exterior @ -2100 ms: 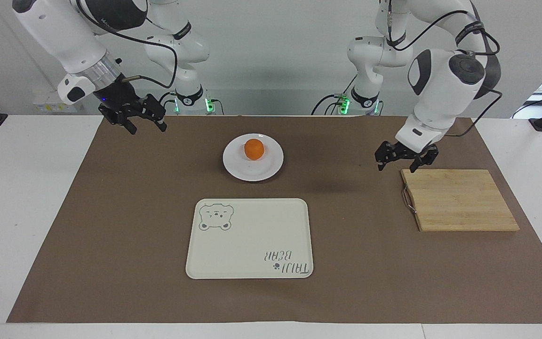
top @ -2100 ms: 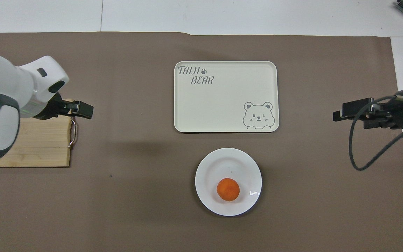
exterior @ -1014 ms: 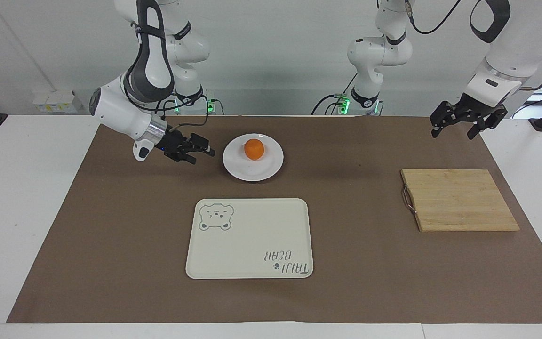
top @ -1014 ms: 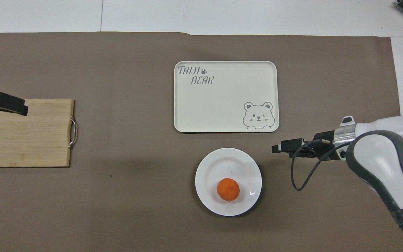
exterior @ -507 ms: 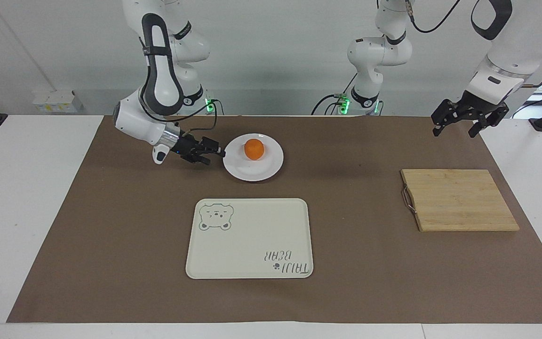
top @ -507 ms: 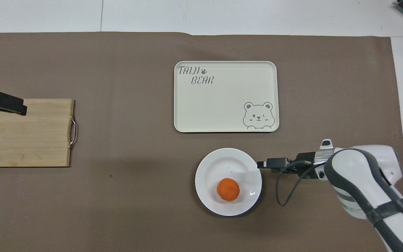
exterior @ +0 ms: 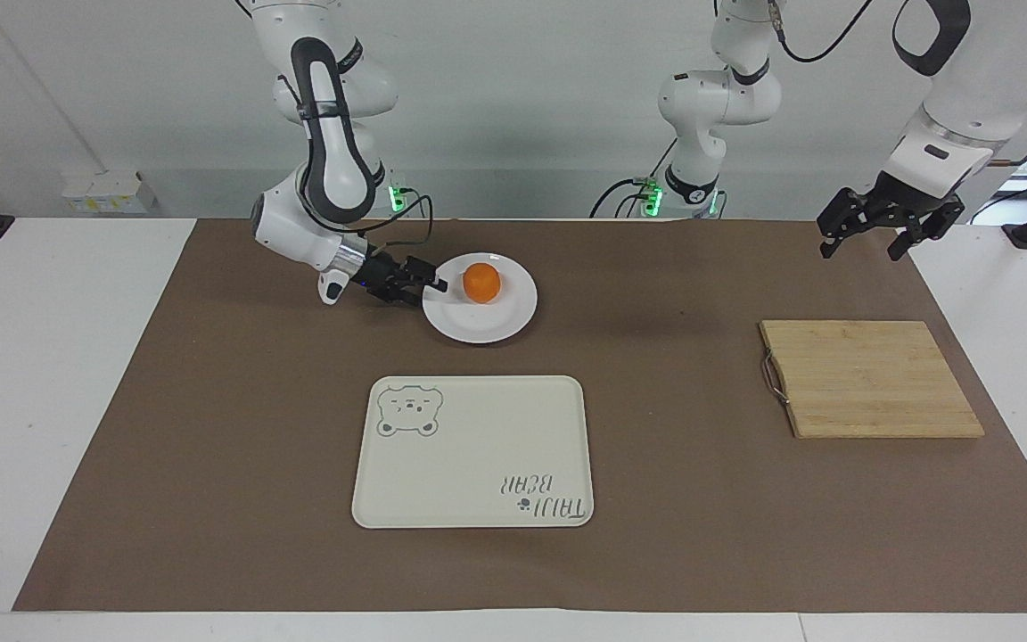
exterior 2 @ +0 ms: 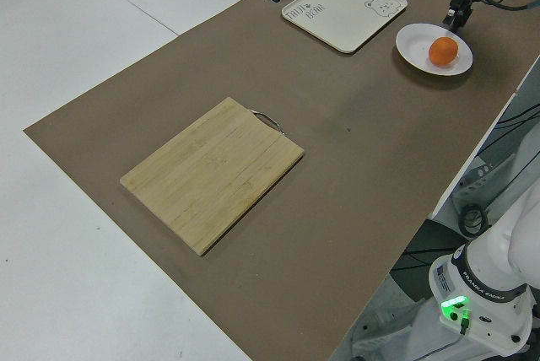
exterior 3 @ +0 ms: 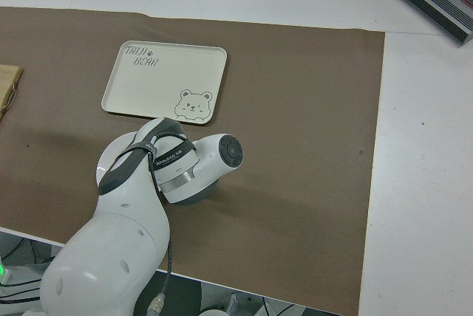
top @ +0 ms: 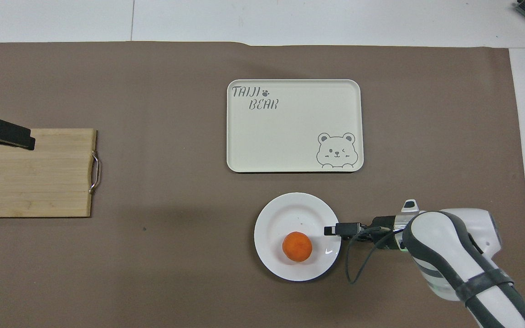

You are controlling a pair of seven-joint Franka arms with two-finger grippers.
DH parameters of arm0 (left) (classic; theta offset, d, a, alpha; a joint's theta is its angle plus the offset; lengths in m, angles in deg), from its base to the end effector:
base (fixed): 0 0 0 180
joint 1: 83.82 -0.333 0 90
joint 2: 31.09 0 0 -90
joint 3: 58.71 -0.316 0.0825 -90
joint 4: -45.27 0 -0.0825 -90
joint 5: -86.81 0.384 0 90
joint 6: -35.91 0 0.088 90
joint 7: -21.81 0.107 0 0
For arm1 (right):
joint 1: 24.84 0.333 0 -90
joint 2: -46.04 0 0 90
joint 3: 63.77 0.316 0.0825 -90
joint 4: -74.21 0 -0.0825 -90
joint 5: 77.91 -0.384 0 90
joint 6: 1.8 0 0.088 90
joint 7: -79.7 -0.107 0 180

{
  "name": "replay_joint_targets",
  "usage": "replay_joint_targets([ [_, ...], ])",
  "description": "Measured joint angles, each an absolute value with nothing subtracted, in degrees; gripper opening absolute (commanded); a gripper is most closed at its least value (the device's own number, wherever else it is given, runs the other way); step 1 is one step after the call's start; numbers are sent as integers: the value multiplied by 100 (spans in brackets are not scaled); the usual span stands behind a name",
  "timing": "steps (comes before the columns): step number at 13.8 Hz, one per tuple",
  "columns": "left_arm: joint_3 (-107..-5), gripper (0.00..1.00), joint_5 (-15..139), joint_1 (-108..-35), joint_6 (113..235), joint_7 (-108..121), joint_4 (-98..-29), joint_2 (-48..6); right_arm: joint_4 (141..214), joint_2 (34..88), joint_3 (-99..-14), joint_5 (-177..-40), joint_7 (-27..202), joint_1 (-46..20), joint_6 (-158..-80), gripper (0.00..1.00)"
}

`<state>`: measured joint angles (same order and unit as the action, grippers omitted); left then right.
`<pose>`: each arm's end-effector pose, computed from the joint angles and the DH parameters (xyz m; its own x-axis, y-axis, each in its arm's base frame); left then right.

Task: Place orange and plate with both arms
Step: 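Reach the right gripper to the plate rim and grasp it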

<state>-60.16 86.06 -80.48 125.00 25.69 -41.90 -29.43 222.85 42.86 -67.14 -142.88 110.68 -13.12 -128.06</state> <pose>0.5620 -0.0202 0.6302 0.9949 -0.1008 0.0054 -0.1008 -0.9948 0.0120 0.4058 0.0912 0.2648 0.9778 -0.1001 -0.1843 -0.2029 -0.6729 -0.7114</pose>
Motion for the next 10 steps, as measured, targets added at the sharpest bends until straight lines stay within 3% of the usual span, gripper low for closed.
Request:
replay_joint_targets([
  [2,-6016,100,8606,-8048,12500,2569,-4190,-2943,22395,4255,-6711,-14437,11098,-1256,-12806,99],
  [5,-6016,100,8606,-8048,12500,2569,-4190,-2943,22461,4217,-6710,-14440,11103,-1227,-12821,59],
  [6,-6016,100,8606,-8048,12500,2569,-4190,-2943,22470,4208,-6710,-14440,11108,-1219,-12874,53],
  [7,-6016,100,8606,-8048,12500,2569,-4190,-2943,22480,4204,-6710,-14440,11111,-1191,-12960,37],
  [8,-6016,100,8606,-8048,12500,2569,-4190,-2943,22497,4205,-6710,-14440,11111,-1149,-13058,8],
  [9,-6016,100,8606,-8048,12500,2569,-4190,-2943,22515,4205,-6709,-14440,11111,-1120,-13106,0],
  [10,-6016,100,8606,-8048,12500,2569,-4190,-2943,22531,4205,-6710,-14440,11111,-1103,-13130,0],
])
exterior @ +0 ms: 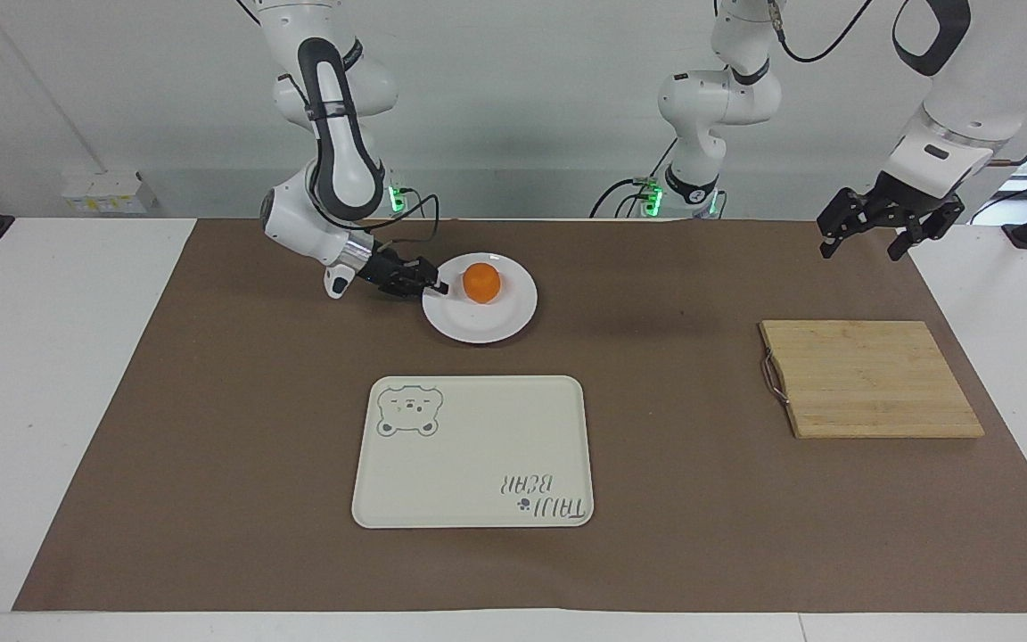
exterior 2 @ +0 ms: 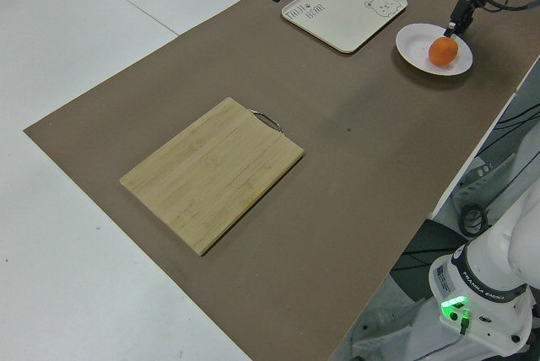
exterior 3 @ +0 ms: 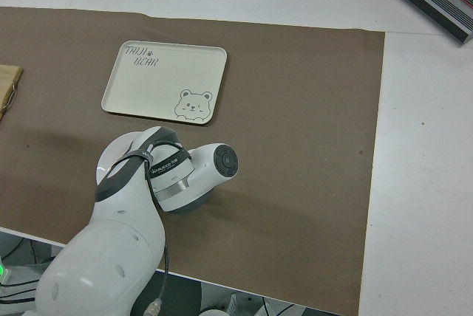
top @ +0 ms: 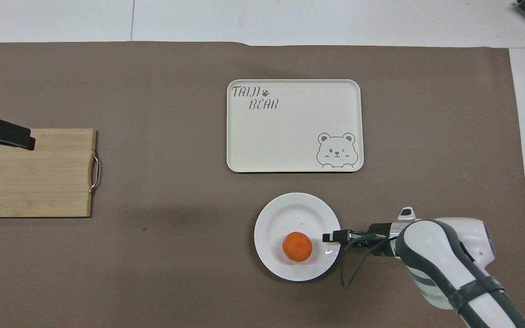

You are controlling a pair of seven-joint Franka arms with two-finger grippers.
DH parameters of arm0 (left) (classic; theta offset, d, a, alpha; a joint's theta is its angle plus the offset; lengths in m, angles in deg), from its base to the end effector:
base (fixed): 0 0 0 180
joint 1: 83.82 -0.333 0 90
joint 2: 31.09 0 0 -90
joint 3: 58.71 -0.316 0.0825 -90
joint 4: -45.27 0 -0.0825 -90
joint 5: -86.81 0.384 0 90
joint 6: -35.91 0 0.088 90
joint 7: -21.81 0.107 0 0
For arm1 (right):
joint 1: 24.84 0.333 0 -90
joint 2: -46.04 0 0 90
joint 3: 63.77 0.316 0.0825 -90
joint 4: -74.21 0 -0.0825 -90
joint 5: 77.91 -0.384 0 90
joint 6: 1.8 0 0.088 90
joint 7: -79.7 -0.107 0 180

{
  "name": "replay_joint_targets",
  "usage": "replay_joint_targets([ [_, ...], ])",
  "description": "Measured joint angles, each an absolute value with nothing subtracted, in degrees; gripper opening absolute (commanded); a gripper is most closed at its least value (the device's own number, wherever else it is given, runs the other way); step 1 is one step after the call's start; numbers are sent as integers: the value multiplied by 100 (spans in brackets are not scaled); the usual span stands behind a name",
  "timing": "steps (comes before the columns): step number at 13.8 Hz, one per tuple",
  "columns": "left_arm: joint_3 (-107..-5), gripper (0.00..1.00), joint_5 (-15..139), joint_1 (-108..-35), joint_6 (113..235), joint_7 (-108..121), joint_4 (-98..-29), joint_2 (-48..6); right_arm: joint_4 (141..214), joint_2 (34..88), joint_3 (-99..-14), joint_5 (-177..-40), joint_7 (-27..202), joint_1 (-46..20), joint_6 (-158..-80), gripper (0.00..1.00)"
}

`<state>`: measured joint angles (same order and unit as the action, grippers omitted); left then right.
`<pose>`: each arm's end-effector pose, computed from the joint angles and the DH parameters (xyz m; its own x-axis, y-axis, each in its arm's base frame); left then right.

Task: Place orange and plate with both arms
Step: 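Reach the right gripper to the plate rim and grasp it, then slide the plate with the right gripper onto the bear tray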

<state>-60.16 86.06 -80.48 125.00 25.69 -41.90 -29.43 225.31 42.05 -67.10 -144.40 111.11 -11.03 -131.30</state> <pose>0.5620 -0.0202 0.6302 0.9949 -0.1008 0.0054 -0.1008 -0.9948 0.0120 0.3918 0.0976 0.2564 0.9777 -0.1131 -0.1772 -0.2056 -0.6906 -0.6934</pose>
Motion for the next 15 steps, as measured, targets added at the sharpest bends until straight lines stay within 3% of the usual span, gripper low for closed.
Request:
replay_joint_targets([
  [10,-6016,100,8606,-8048,12500,2569,-4190,-2943,22538,4144,-6732,-14773,11798,-1289,-13029,0],
  [15,-6016,100,8606,-8048,12500,2569,-4190,-2943,22199,4288,-6736,-15268,12038,-1376,-12858,0],
])
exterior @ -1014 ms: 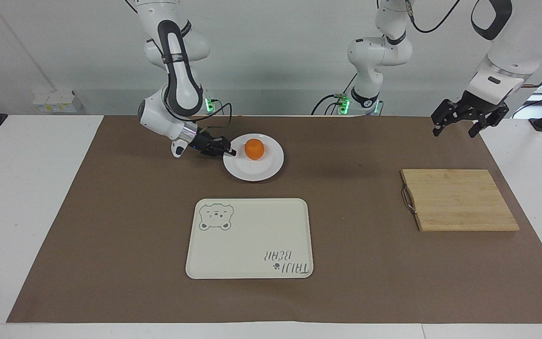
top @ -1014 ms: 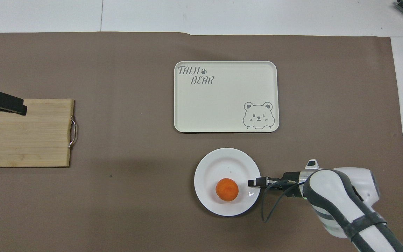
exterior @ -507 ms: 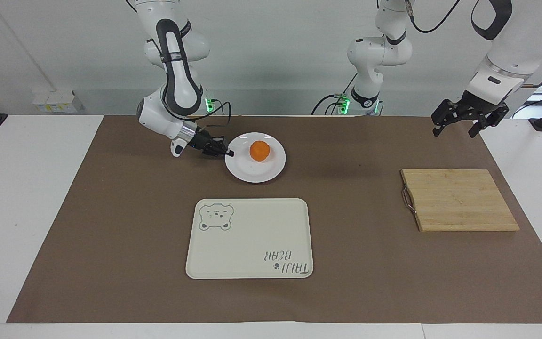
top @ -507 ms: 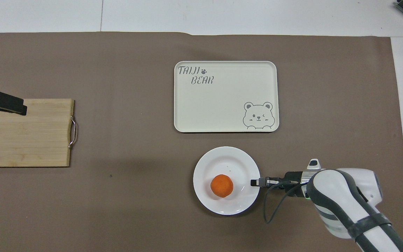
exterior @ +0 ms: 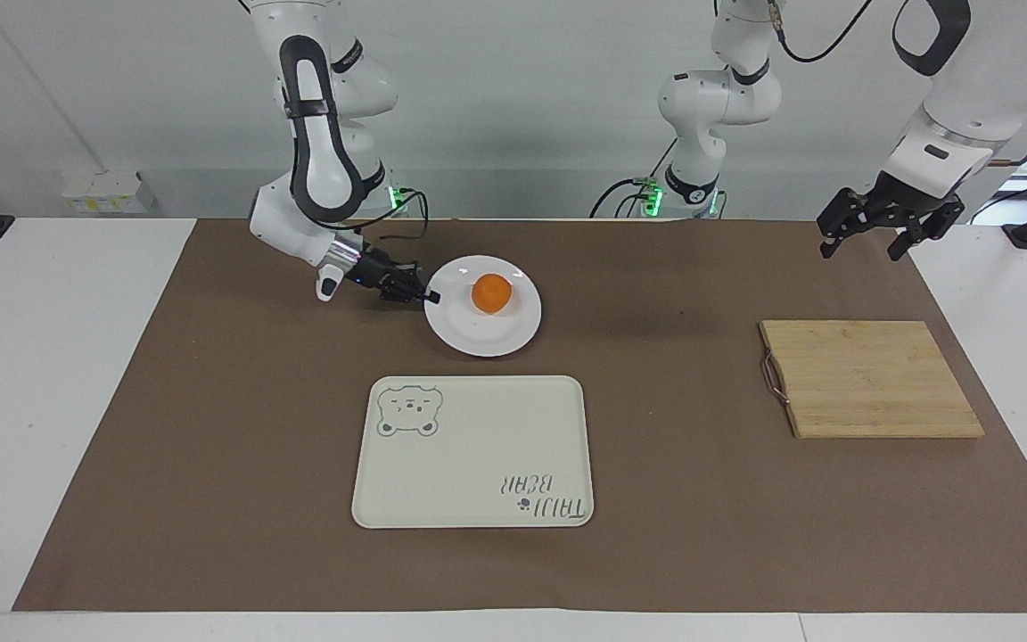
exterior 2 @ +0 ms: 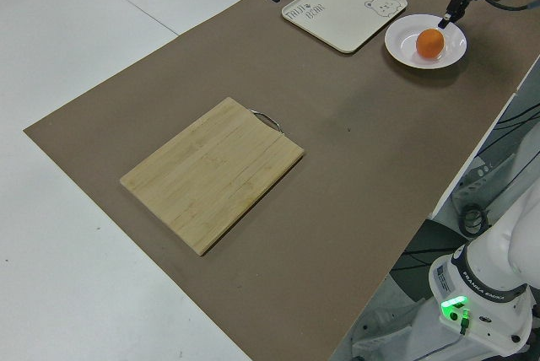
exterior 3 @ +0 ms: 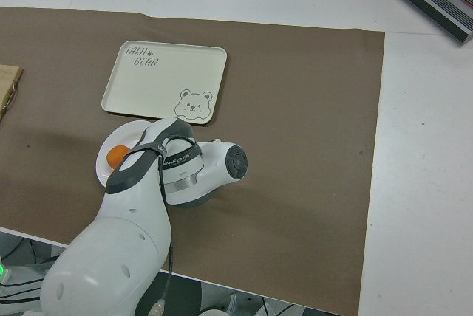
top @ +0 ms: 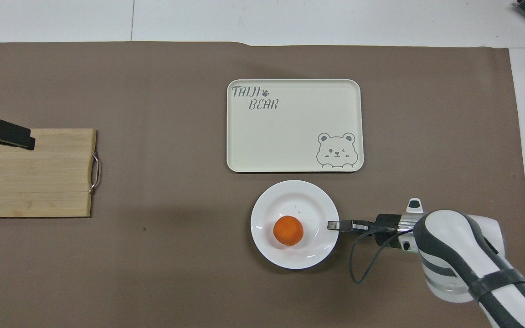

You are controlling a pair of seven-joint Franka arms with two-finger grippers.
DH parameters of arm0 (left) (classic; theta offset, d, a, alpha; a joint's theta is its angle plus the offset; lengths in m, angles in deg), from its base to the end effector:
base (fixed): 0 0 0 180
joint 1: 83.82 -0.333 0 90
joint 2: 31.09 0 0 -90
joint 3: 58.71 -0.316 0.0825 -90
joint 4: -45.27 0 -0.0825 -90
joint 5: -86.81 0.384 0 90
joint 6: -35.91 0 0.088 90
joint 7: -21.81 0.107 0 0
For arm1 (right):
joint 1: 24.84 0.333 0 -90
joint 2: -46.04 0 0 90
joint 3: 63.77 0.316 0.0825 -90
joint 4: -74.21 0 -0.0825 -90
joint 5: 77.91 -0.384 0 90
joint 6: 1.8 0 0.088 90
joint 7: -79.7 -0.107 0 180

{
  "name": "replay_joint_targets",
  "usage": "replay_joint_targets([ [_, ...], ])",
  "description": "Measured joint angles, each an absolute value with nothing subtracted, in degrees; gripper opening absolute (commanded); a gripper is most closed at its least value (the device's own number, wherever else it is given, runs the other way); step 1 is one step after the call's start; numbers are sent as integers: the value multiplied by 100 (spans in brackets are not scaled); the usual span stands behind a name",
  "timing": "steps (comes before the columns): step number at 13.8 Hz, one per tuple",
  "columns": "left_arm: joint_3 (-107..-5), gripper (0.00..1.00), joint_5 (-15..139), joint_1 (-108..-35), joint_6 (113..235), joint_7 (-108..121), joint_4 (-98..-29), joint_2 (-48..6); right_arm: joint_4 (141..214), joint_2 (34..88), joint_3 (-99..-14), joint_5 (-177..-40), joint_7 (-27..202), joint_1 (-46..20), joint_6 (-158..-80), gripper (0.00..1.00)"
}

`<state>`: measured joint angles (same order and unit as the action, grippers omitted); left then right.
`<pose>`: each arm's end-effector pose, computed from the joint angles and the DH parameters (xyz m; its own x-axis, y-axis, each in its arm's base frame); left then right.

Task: Place orange and plate with both arms
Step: 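Slide the plate with the right gripper onto the bear tray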

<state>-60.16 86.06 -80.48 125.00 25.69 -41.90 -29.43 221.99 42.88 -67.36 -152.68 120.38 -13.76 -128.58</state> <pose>0.5620 -0.0202 0.6302 0.9949 -0.1008 0.0054 -0.1008 -0.9948 0.0120 0.4176 0.0873 0.2731 0.9883 -0.1389 -0.0630 -0.1343 -0.5957 -0.7919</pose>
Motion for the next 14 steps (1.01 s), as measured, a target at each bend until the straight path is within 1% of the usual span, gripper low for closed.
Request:
replay_joint_targets([
  [4,-6016,100,8606,-8048,12500,2569,-4190,-2943,21765,4511,-6738,-15586,12054,-1474,-12645,0],
  [7,-6016,100,8606,-8048,12500,2569,-4190,-2943,21200,4819,-6743,-15683,12038,-1571,-12620,0],
  [11,-6016,100,8606,-8048,12500,2569,-4190,-2943,20342,5378,-6761,-15688,11733,-1630,-12622,0],
  [14,-6016,100,8606,-8048,12500,2569,-4190,-2943,19566,5919,-6766,-15688,11550,-1734,-12621,0],
])
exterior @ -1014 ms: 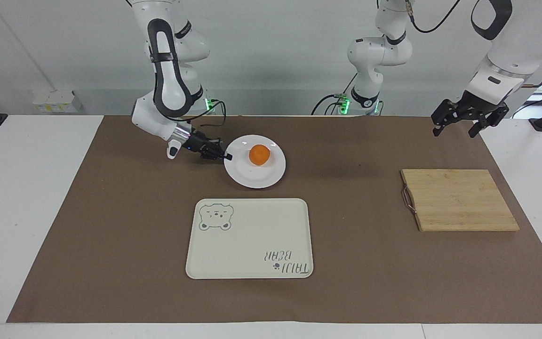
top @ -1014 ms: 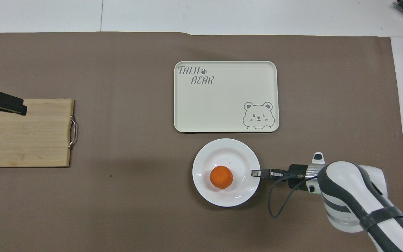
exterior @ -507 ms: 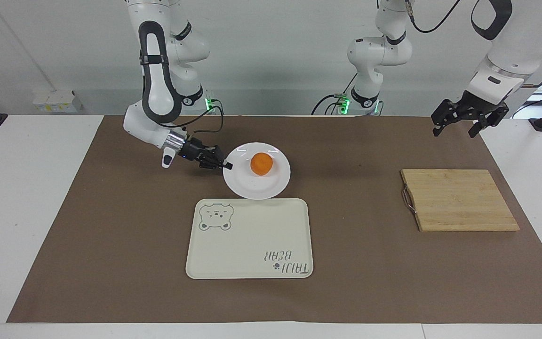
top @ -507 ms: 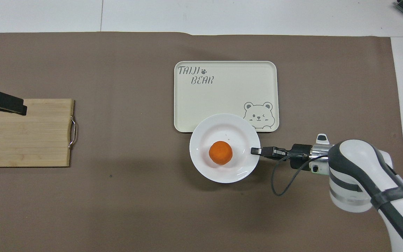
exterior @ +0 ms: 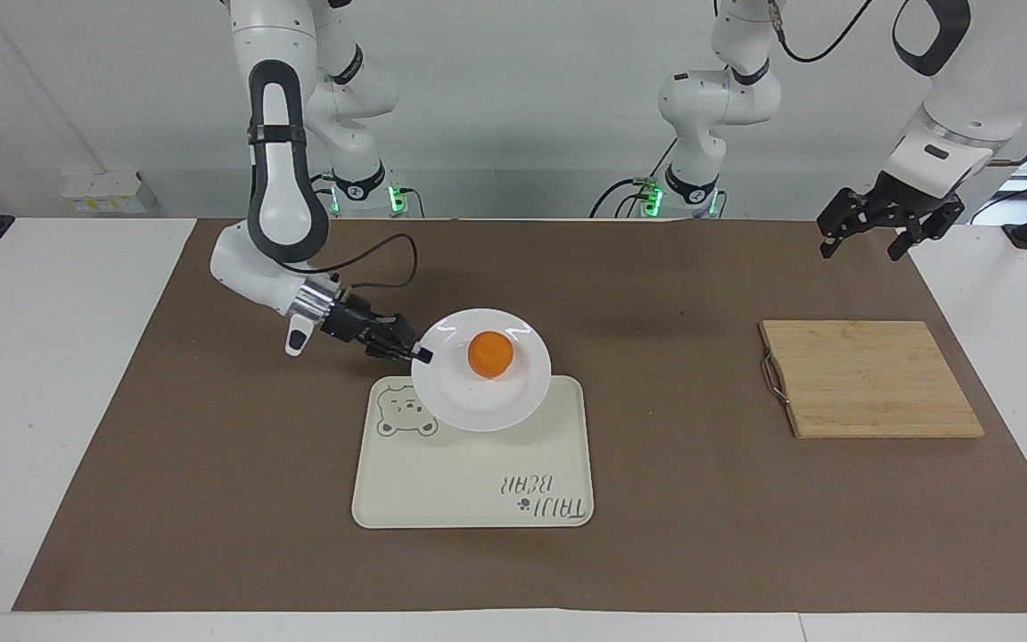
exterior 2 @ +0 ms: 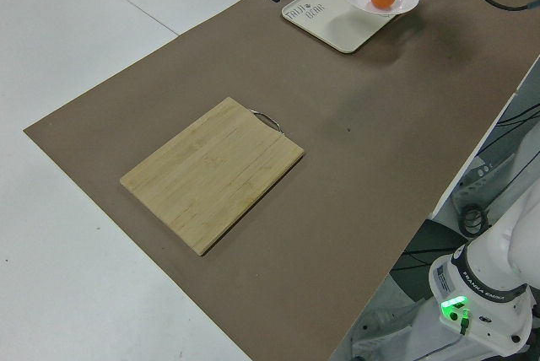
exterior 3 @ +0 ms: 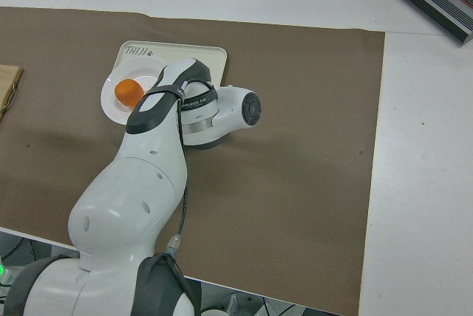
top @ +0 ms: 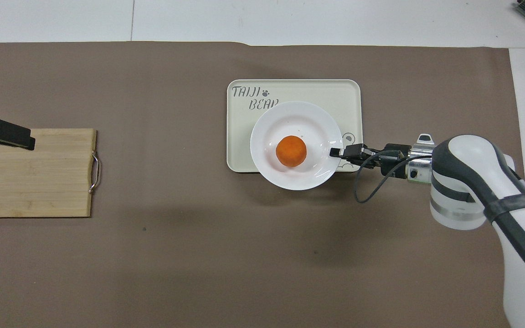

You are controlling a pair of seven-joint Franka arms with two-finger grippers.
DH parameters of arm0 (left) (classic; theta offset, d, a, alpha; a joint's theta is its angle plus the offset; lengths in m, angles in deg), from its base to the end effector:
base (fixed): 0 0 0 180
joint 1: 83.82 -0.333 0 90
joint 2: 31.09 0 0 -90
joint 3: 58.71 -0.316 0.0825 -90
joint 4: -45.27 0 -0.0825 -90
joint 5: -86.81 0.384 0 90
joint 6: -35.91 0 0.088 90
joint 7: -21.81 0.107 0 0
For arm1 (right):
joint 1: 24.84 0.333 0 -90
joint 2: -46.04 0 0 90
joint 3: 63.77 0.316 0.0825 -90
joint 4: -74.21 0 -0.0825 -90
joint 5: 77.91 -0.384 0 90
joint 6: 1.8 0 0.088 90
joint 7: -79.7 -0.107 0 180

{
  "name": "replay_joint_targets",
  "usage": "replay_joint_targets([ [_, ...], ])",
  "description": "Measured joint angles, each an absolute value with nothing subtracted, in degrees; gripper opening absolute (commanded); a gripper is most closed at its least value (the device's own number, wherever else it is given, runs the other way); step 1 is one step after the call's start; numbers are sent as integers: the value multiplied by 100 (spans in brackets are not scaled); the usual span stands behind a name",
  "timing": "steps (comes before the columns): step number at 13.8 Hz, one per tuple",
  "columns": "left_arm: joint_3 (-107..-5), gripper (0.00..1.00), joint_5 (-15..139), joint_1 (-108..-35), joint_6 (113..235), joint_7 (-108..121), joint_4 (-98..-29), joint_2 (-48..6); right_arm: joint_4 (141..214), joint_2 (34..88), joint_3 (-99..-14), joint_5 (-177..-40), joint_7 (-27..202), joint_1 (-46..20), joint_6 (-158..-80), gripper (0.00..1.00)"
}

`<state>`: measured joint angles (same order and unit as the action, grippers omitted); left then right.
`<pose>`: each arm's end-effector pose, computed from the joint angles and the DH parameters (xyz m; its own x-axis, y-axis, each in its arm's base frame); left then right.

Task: Place orange and plate with both arms
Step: 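Slide the plate with the right gripper onto the bear tray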

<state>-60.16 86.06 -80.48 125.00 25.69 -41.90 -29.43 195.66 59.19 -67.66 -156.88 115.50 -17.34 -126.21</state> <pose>0.5620 -0.0202 0.6302 0.9949 -0.1008 0.0054 -0.1008 -0.9948 0.0120 0.5695 0.0745 0.3121 0.9611 -0.2763 0.0071 -0.1382 -0.5029 -0.8532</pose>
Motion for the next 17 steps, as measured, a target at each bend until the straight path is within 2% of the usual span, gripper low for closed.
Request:
replay_joint_targets([
  [5,-6016,100,8606,-8048,12500,2569,-4190,-2943,18522,6720,-6776,-15679,11288,-1817,-12623,0],
  [8,-6016,100,8606,-8048,12500,2569,-4190,-2943,18203,7136,-6774,-15634,11274,-1759,-12670,0],
  [17,-6016,100,8606,-8048,12500,2568,-4190,-2943,18215,7330,-6775,-15209,11191,-1720,-12805,0],
])
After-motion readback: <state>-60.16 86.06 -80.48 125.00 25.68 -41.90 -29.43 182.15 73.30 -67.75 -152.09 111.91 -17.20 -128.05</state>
